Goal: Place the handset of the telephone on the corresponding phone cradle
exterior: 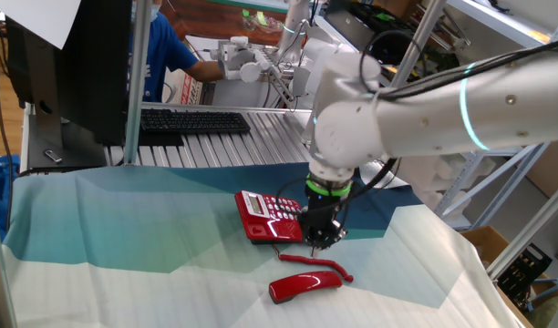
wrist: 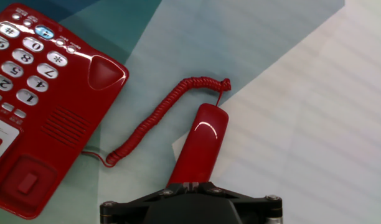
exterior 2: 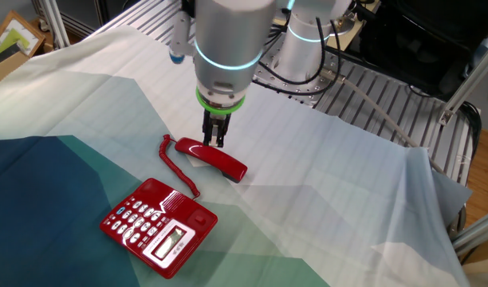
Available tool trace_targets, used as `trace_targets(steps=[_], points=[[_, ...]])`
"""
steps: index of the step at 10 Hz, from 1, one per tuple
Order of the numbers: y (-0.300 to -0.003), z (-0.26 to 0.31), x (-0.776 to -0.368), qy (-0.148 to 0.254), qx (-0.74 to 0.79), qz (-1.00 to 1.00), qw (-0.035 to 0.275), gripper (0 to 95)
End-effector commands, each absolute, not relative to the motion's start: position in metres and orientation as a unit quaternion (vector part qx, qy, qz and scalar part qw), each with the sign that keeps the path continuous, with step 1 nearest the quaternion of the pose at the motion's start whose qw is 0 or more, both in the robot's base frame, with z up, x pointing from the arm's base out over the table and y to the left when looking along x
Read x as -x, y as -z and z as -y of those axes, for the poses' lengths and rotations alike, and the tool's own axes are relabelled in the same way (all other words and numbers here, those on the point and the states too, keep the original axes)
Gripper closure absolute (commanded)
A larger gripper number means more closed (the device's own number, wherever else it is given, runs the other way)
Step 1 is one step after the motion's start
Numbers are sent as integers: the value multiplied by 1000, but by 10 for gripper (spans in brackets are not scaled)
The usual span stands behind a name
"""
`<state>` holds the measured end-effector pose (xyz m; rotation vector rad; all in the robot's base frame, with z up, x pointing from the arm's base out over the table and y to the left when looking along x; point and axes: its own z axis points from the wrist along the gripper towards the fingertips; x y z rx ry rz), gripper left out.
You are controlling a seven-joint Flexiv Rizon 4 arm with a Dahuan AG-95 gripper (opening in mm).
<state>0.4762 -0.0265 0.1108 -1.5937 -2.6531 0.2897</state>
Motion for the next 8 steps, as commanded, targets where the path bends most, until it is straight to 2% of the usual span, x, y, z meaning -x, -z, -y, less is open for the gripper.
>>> trace_targets(steps=[1, 4, 8], points=[[-114, 27, -475, -76, 513, 854, 31, 950], [-115, 27, -475, -68, 521, 850, 42, 950], [-115, 27, -475, -67, 502, 861, 40, 950]])
